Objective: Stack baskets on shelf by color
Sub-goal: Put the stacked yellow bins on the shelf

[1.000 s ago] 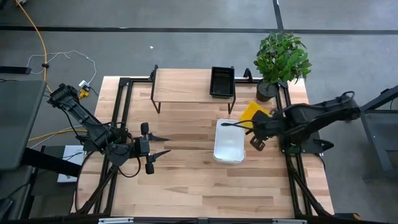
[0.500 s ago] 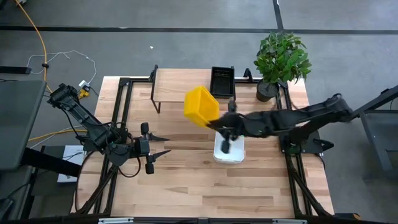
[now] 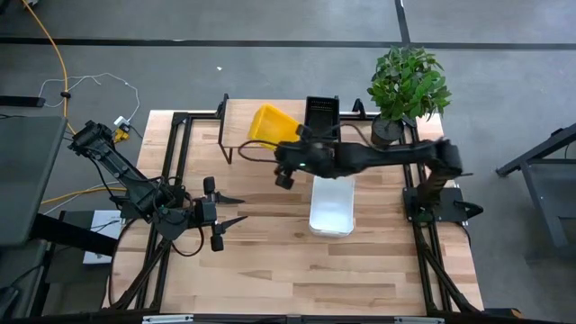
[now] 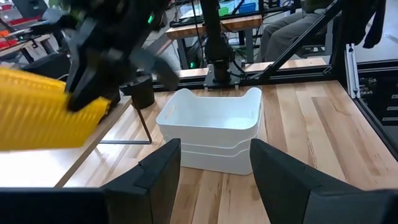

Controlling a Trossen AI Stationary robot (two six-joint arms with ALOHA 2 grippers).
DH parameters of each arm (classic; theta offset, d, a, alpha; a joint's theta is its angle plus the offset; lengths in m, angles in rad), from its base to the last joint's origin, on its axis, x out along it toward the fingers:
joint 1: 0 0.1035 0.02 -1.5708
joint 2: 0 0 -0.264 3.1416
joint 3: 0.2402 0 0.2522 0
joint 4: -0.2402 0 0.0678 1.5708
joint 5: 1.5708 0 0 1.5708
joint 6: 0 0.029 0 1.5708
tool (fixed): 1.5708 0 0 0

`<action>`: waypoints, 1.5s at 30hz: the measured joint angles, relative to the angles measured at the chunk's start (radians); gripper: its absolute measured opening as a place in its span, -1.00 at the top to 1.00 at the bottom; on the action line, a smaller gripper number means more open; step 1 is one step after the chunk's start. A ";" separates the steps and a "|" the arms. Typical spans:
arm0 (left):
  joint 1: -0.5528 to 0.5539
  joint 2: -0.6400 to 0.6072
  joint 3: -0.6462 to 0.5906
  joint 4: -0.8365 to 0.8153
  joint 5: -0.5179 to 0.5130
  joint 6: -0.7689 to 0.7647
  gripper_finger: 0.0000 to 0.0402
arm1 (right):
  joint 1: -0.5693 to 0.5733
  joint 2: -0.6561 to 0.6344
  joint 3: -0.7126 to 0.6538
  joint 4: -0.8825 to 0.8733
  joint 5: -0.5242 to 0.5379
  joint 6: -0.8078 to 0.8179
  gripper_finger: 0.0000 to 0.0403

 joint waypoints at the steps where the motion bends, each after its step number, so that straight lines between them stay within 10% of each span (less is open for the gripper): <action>1: 0.000 0.000 0.000 0.000 0.000 -0.006 0.10 | -0.006 0.027 0.026 -0.027 0.019 0.005 1.00; 29: 0.000 0.000 0.000 0.000 0.004 -0.040 0.10 | -0.112 0.178 0.209 -0.251 -0.071 0.289 0.90; 45: 0.000 0.000 0.000 -0.001 0.004 -0.040 0.10 | -0.112 0.179 0.208 -0.194 -0.022 0.194 0.24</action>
